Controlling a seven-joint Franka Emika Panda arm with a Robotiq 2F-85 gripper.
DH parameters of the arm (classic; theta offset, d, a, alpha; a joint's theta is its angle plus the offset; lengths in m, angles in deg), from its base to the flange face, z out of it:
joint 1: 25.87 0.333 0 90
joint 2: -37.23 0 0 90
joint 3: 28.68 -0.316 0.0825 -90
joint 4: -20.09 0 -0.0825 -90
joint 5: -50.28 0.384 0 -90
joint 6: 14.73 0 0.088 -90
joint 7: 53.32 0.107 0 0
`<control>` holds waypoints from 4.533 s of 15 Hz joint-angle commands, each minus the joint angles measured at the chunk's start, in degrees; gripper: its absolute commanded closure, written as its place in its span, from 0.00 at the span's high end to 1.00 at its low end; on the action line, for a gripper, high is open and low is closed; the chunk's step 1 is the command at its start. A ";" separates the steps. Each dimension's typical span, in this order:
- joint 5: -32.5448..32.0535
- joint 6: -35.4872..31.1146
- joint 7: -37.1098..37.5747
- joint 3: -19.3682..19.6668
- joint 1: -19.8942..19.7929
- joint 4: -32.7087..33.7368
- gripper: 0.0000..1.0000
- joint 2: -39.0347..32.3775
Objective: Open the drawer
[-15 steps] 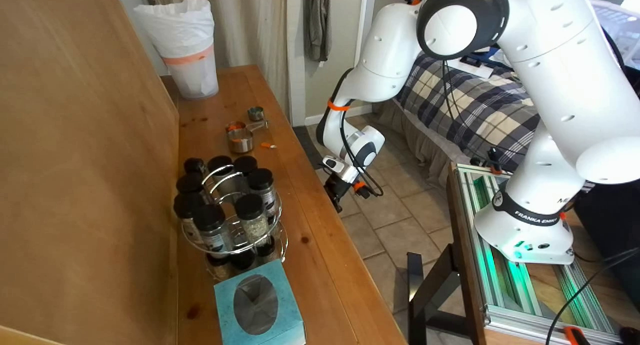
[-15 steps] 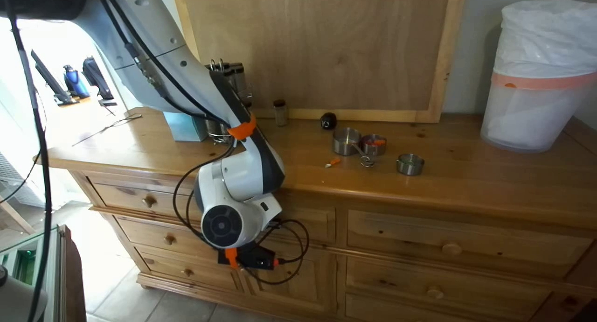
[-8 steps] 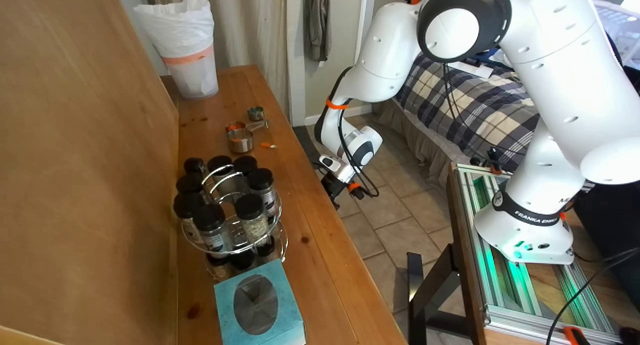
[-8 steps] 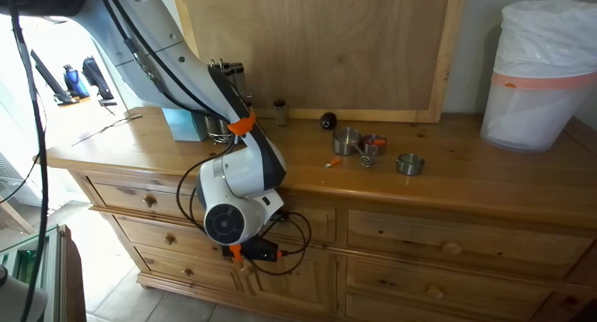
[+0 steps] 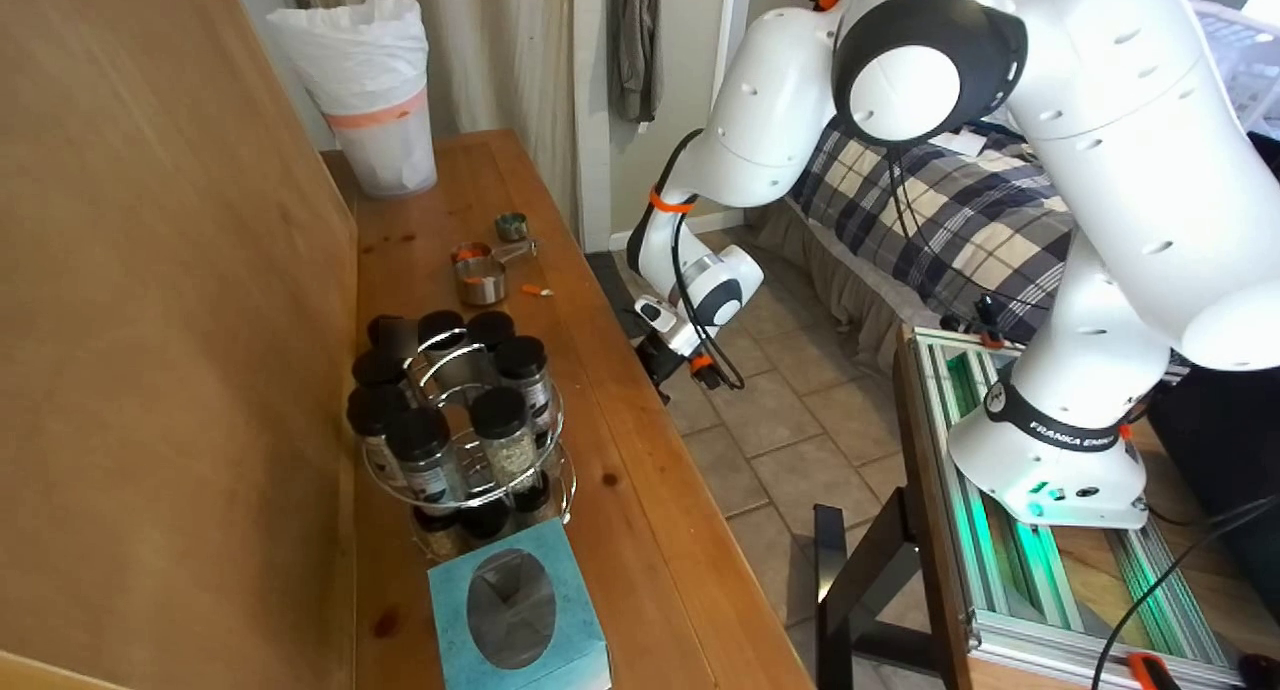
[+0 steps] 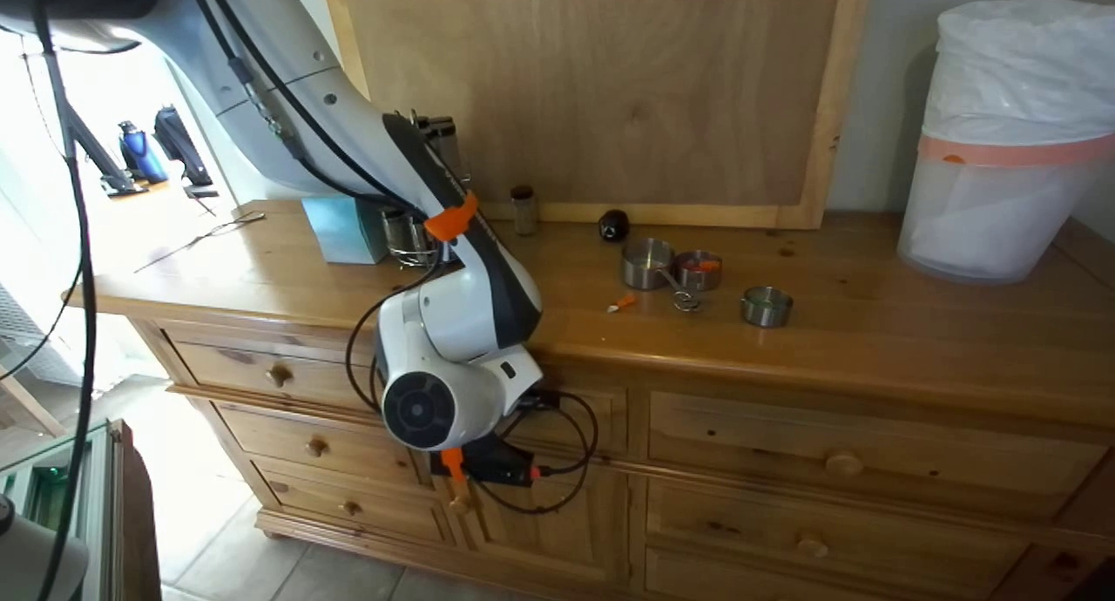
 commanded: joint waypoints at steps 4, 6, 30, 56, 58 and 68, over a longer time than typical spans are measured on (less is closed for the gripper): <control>7.18 -0.26 -1.76 0.45 1.90 1.38 1.00 -3.71; 8.03 -0.28 -1.75 0.19 2.04 1.52 1.00 -4.47; 0.47 -19.20 1.01 5.78 2.64 -8.14 0.25 2.14; -13.96 -17.77 6.33 13.35 -9.27 -15.57 0.25 2.35; -13.81 -16.88 7.71 13.19 -9.72 -15.52 0.25 2.30; -20.55 -42.31 20.00 16.00 0.01 -18.59 1.00 8.89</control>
